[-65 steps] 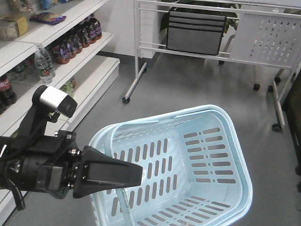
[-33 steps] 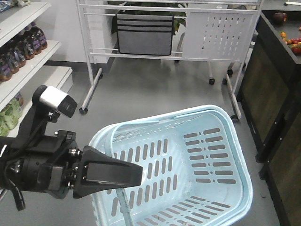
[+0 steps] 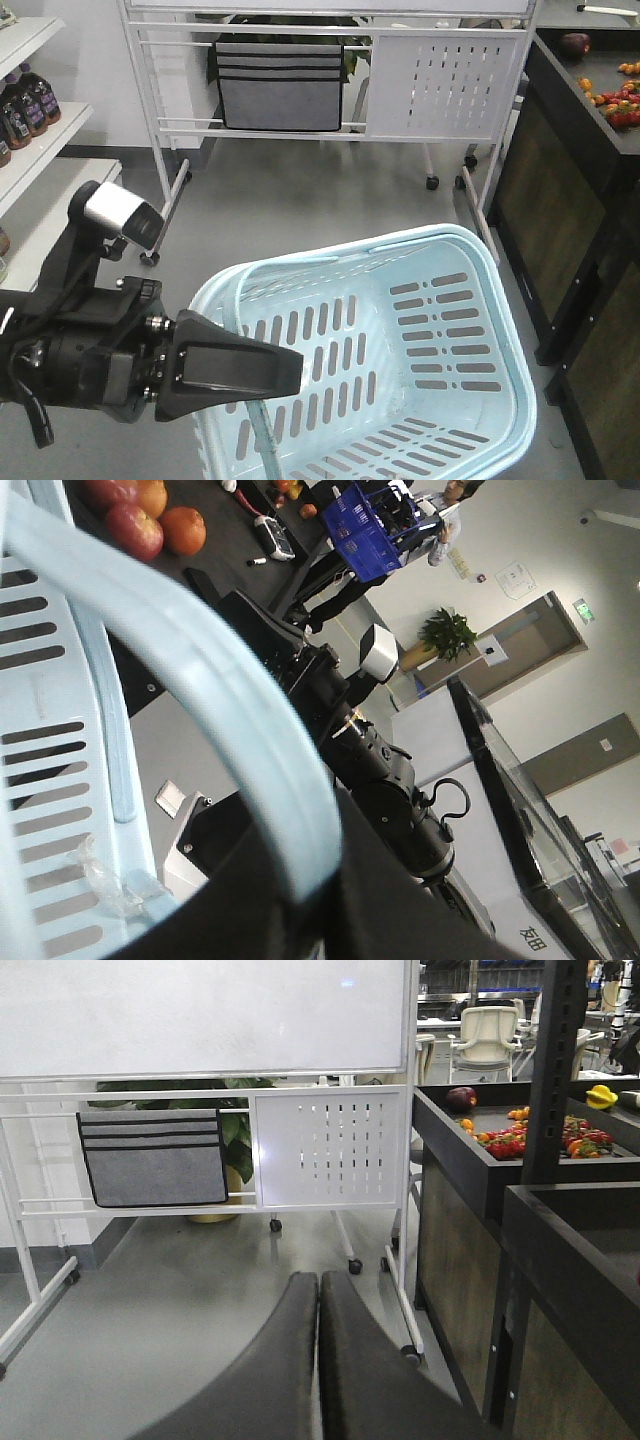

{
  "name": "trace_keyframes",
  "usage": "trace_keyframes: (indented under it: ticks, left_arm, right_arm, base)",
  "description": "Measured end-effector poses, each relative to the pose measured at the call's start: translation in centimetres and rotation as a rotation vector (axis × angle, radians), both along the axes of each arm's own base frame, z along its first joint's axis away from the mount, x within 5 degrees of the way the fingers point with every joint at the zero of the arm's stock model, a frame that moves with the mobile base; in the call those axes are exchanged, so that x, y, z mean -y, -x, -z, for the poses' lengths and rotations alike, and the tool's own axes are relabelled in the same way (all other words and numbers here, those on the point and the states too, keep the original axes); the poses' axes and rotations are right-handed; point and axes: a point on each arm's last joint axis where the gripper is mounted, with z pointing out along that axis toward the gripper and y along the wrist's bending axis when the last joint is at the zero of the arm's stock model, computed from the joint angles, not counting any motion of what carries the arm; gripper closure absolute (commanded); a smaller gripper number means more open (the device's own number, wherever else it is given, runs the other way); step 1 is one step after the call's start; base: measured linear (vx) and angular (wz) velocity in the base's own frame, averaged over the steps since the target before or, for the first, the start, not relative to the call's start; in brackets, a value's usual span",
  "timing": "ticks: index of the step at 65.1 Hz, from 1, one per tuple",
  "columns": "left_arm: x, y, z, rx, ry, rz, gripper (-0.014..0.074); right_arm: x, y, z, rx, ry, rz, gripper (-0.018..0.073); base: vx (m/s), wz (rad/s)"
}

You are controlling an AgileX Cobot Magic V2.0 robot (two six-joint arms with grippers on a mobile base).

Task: Place coke in basket with both arms
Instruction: 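Drive the base away from the shelf carrying the basket in the left gripper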

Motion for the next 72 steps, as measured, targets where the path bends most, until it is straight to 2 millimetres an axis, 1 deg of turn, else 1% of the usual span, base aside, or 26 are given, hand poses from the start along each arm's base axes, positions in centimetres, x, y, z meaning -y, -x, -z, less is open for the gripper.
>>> trace_keyframes:
  ticks: [72]
  left_arm:
    - [0.00, 0.00, 0.00, 0.000, 0.000, 0.000, 0.0603]
  right_arm:
    - [0.00, 0.00, 0.00, 0.000, 0.000, 0.000, 0.0564]
  base:
    - [0.30, 0.01]
